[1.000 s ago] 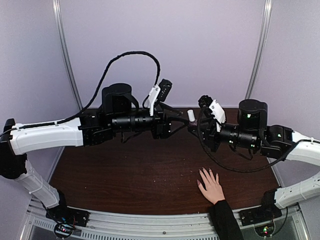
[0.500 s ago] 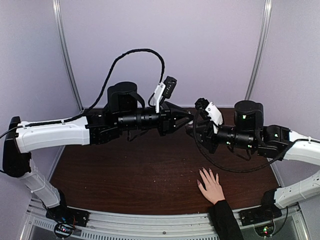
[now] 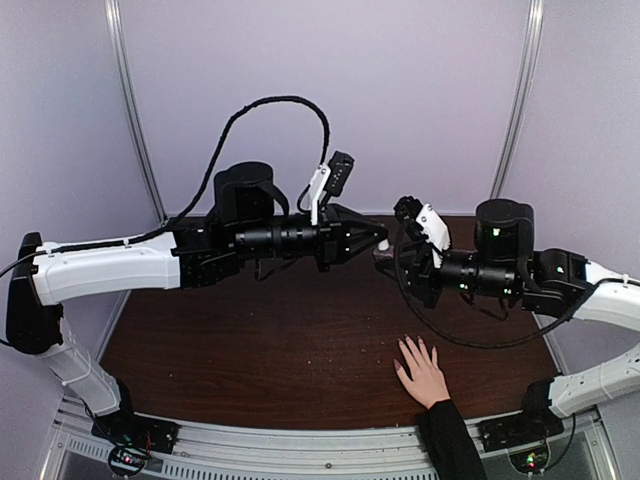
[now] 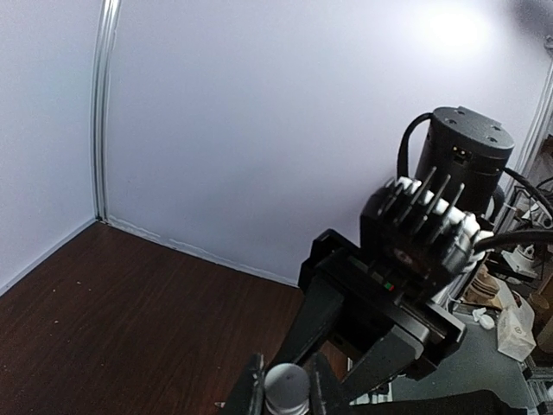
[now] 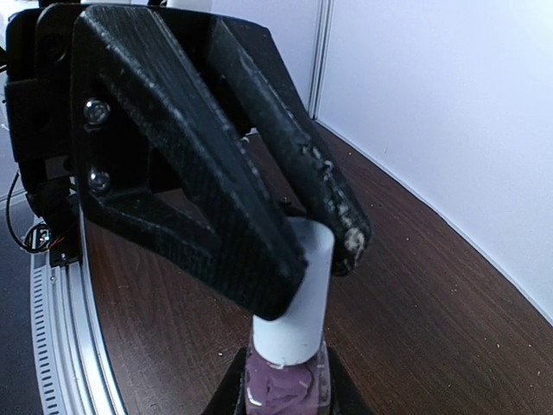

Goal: Paint the nails
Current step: Screw the nail polish bottle cap onto the nail polish bottle.

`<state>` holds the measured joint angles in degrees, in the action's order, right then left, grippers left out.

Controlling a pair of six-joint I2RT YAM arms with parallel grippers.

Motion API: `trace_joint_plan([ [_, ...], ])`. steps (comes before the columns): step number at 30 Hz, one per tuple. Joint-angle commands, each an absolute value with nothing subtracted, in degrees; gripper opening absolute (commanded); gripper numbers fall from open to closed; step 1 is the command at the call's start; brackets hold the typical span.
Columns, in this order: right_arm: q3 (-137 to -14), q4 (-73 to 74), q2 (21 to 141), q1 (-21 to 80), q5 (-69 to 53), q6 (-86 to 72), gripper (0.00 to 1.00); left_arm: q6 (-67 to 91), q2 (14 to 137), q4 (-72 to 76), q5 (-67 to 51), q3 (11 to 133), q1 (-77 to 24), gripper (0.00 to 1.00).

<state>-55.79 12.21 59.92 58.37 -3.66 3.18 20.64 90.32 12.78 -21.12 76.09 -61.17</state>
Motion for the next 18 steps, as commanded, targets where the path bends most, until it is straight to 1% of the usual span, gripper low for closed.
trace_joint_plan([
  [1,-57.7,9.9,57.1,57.9,-8.6,4.9,0.0,19.2,90.9,14.0,-29.9,76.3,-61.5,0.01],
  [10,-58.6,8.4,55.7,57.6,-25.6,6.5,0.0,17.2,92.8,15.4,-45.5,77.3,-61.5,0.0],
  [15,-60.2,7.8,56.6,57.6,-35.9,7.9,0.0,16.2,94.5,15.3,-53.6,78.9,-61.5,0.0],
  [18,-61.4,8.1,57.4,57.6,-39.9,8.6,0.0,15.9,95.2,15.9,-57.4,79.3,-61.5,0.0],
])
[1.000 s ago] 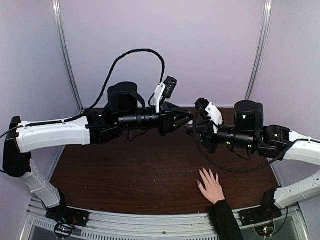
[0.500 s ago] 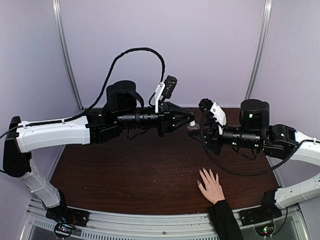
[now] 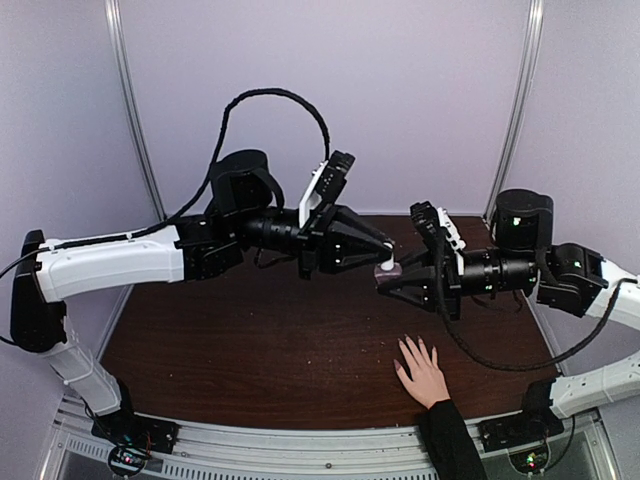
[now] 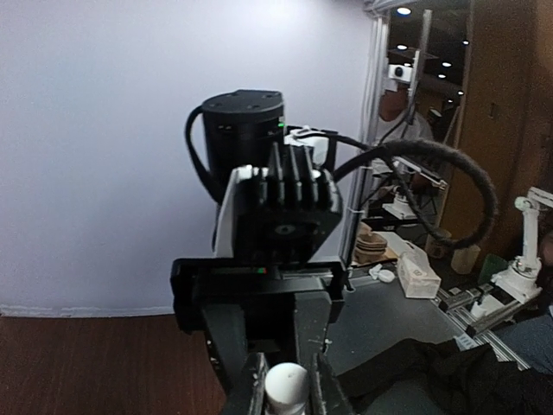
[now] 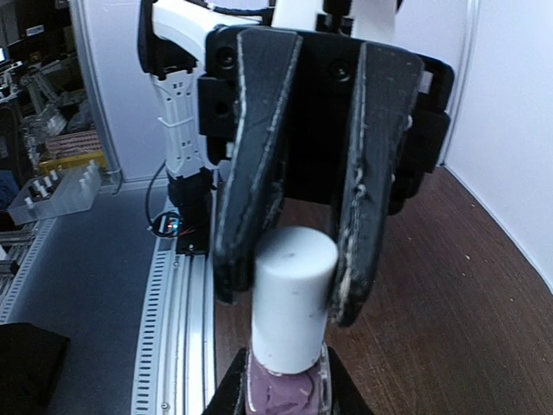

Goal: Paint the nails
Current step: Screw the nail polish bottle cap onto the nail polish bottle.

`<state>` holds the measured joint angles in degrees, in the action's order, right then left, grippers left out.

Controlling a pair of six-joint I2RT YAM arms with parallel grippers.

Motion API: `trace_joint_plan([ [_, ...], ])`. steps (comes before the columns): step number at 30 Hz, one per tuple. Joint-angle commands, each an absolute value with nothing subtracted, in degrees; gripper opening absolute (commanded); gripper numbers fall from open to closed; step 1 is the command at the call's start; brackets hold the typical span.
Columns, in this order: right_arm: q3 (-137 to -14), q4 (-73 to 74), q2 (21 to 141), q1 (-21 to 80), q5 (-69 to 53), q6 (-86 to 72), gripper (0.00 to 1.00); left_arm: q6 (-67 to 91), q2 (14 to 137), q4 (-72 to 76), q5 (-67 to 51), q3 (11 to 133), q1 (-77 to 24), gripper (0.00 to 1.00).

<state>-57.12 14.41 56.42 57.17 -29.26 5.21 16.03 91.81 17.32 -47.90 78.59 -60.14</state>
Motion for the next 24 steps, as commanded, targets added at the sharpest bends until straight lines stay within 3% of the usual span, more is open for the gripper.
trace_joint_plan([
  [1,-61.7,8.1,57.5,57.5,-40.7,8.7,0.0,15.6,95.2,15.9,-58.1,79.3,-61.5,0.0],
  [8,-62.9,8.8,57.7,57.5,-42.5,9.2,0.0,15.3,95.6,15.4,-61.8,80.2,-61.4,0.03],
  [13,-62.2,10.1,57.3,57.5,-40.4,9.6,0.0,19.7,93.9,19.1,-58.9,78.8,-59.4,0.26],
  [18,-60.7,12.1,56.4,57.5,-33.3,9.6,0.0,16.7,86.5,20.5,-47.1,73.2,-58.2,0.46],
  [24,-60.1,14.8,56.5,57.4,-18.5,8.4,0.0,13.1,80.7,16.1,-34.3,70.7,-58.3,0.52],
])
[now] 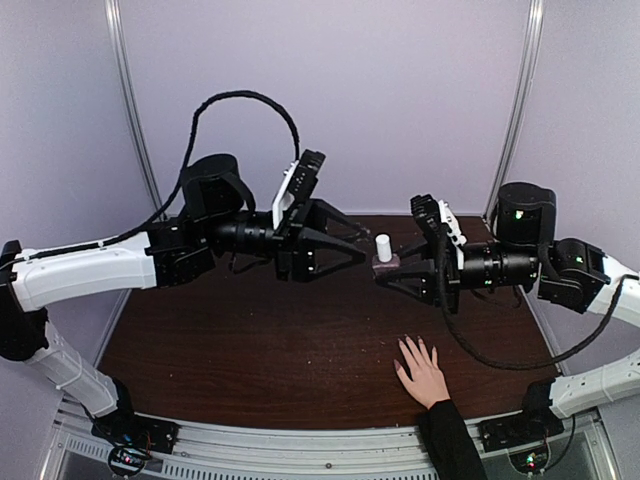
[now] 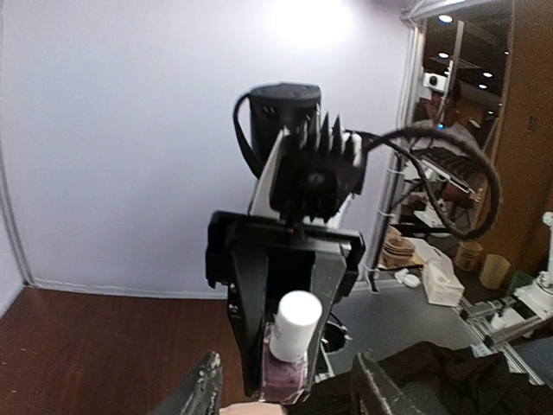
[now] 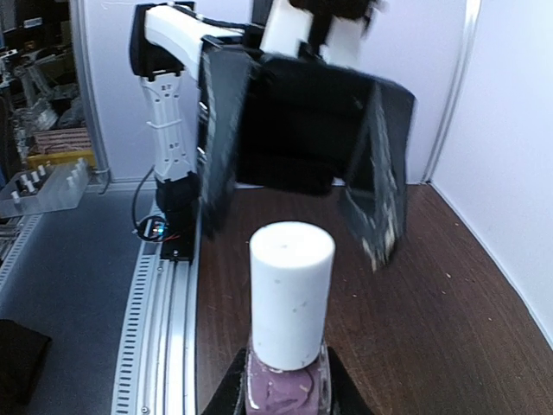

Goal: Paint the nails
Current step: Screw the nail polish bottle cap onto the nail polish bottle.

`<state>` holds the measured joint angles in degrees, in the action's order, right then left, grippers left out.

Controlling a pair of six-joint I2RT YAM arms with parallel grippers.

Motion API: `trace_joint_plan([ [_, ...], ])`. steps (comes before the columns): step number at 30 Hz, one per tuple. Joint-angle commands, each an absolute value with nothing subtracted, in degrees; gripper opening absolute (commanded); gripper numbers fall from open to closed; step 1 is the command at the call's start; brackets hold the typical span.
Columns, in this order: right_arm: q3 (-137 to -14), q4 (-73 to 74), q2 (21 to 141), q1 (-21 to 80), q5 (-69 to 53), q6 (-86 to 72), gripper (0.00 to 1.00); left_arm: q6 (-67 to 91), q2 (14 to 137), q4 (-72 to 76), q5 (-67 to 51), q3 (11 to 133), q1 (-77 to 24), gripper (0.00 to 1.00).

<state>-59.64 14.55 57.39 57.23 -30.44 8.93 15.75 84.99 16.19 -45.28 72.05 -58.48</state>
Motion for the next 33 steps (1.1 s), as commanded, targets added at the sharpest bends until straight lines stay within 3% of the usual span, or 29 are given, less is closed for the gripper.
trace_joint_plan([
  [1,-60.2,15.0,56.7,57.3,-15.8,7.9,0.0,13.0,80.4,15.6,-32.2,70.5,-58.3,0.52],
  [6,-59.5,13.3,57.3,57.4,-5.8,6.1,0.0,13.6,80.9,13.6,-22.0,70.4,-58.8,0.52],
  [12,-60.5,13.3,60.0,57.4,-3.0,4.4,0.0,13.8,83.8,12.0,-14.2,73.5,-60.5,0.52],
  [23,-61.2,13.0,62.5,57.3,-0.7,2.5,0.0,13.4,88.3,12.2,-11.0,77.3,-62.7,0.46],
  [33,-62.1,13.4,63.4,57.4,-0.9,2.5,0.0,14.4,90.1,11.6,-11.0,78.7,-62.7,0.3],
])
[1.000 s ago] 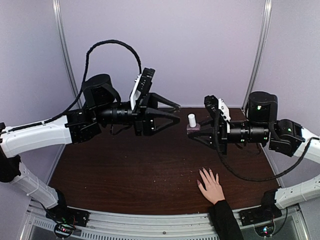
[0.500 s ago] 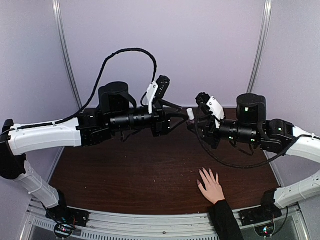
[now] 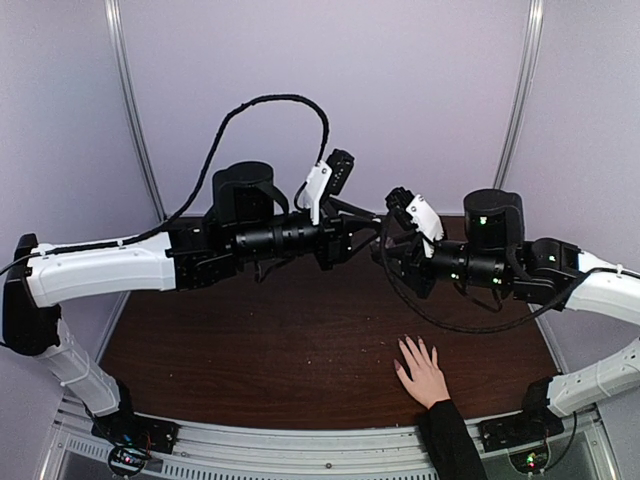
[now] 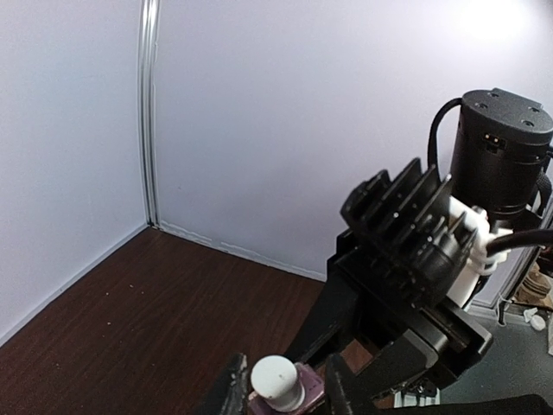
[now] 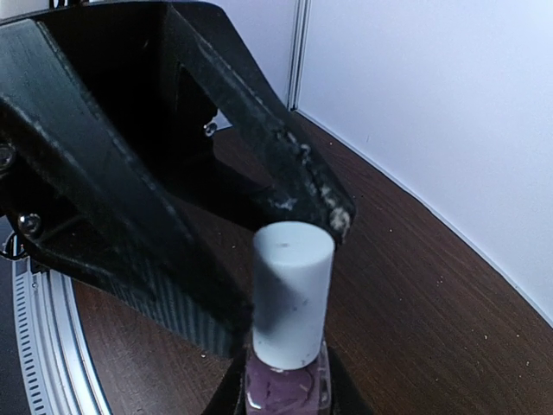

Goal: Paint the nails
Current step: Screw the nail polish bottle cap onto the nail polish bottle.

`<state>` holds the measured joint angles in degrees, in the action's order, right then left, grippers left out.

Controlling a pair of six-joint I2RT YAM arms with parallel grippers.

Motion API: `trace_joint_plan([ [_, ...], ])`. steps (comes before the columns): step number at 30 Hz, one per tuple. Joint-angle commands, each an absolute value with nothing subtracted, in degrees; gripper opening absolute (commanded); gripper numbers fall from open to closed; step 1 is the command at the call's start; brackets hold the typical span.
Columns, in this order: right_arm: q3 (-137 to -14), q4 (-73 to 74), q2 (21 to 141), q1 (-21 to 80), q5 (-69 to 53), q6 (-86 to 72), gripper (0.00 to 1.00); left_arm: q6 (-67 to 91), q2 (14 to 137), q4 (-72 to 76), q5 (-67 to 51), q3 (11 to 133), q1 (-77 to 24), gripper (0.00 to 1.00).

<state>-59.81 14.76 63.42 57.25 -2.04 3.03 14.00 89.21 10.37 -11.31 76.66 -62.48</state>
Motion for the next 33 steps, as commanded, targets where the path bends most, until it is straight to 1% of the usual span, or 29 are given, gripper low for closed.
trace_joint_plan([
  [1,-62.2,13.4,63.4,57.4,-0.9,2.5,0.0,14.5,90.1,11.6,-11.1,78.7,-62.7,0.27],
  [8,-62.7,13.7,62.8,57.3,-2.1,3.3,0.0,14.4,89.7,12.1,-14.5,77.7,-62.7,0.11],
  [13,-62.4,13.4,61.3,57.3,-7.2,4.6,0.0,13.0,89.1,11.6,-20.3,76.3,-62.6,0.0],
  [21,-61.6,11.9,58.8,57.1,-20.0,6.8,0.0,9.4,88.7,10.8,-32.8,75.3,-62.6,0.0],
  [27,-62.7,10.4,58.1,57.1,-32.9,8.2,0.0,6.4,90.9,9.3,-46.9,77.7,-62.4,0.0],
  [33,-64.9,10.5,59.0,57.1,-43.5,9.6,0.0,5.9,93.3,8.0,-56.0,80.5,-62.5,0.0],
])
